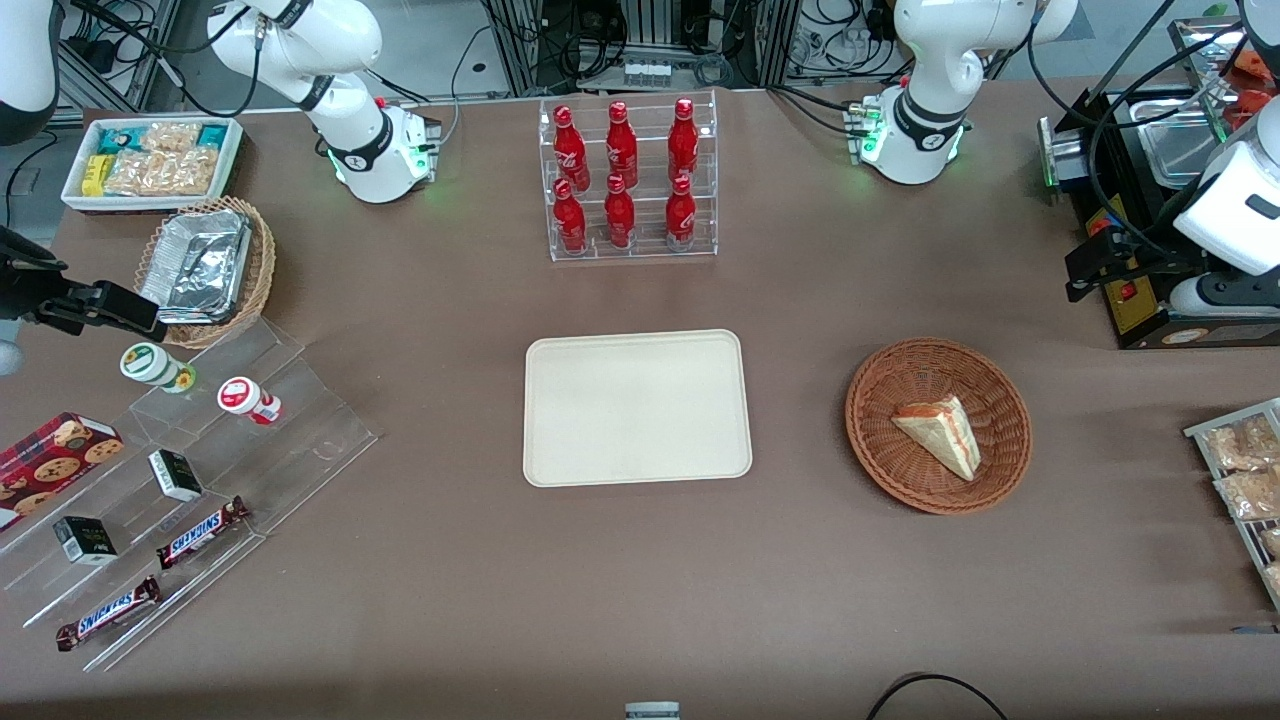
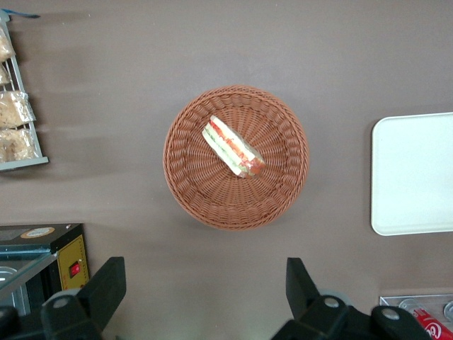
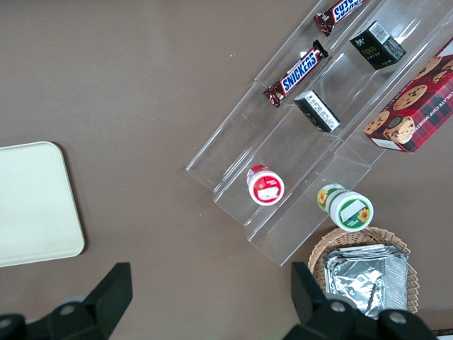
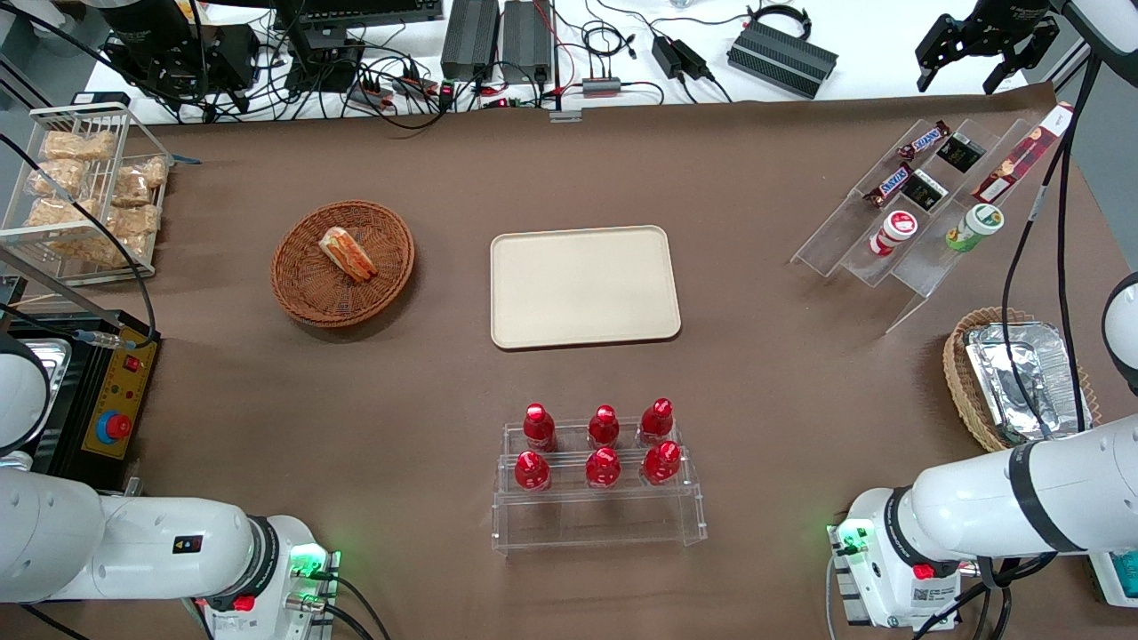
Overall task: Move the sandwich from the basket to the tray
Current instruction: 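Lower the open left gripper over the sandwich in the wicker basket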
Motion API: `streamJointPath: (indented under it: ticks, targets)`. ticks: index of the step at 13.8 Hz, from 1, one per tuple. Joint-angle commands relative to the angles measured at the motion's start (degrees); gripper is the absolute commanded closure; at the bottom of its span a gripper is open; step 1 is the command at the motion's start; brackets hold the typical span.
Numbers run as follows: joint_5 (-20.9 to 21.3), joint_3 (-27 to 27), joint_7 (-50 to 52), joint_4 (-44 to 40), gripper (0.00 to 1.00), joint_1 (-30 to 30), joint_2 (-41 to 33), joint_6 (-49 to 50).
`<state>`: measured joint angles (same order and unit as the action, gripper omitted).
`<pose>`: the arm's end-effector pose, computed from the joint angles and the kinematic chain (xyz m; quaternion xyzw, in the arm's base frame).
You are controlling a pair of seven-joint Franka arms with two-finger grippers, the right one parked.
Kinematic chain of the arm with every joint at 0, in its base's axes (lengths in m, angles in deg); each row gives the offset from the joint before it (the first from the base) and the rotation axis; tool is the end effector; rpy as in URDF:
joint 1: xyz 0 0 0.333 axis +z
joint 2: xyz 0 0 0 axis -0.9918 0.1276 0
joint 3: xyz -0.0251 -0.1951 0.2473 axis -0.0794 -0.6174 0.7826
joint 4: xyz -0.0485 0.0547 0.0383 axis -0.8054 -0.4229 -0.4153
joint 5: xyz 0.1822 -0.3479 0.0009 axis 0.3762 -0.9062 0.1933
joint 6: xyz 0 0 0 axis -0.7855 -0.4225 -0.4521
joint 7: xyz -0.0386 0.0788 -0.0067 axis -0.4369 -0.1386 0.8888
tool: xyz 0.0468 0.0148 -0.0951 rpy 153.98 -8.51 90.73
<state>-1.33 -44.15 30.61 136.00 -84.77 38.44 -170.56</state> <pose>0.5497 -0.0402 0.6313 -0.9998 0.0184 0.0051 0.0097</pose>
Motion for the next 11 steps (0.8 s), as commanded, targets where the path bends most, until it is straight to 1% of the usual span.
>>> streamJointPath:
  ticks: [1,3,5,10,11]
  targets:
    - [-0.54,0.36,0.91,-0.14,0.00,-0.45,-0.73,1.46]
    - [-0.53,0.36,1.61,-0.14,0.00,0.08,-0.04,0.32]
    - [-0.36,0.45,1.70,0.91,0.00,0.00,2.50,-2.40]
    - [-0.36,0.36,4.68,5.56,0.00,-0.62,7.78,-13.47]
    - [0.51,0.27,6.78,6.97,0.00,-0.97,8.49,-15.49]
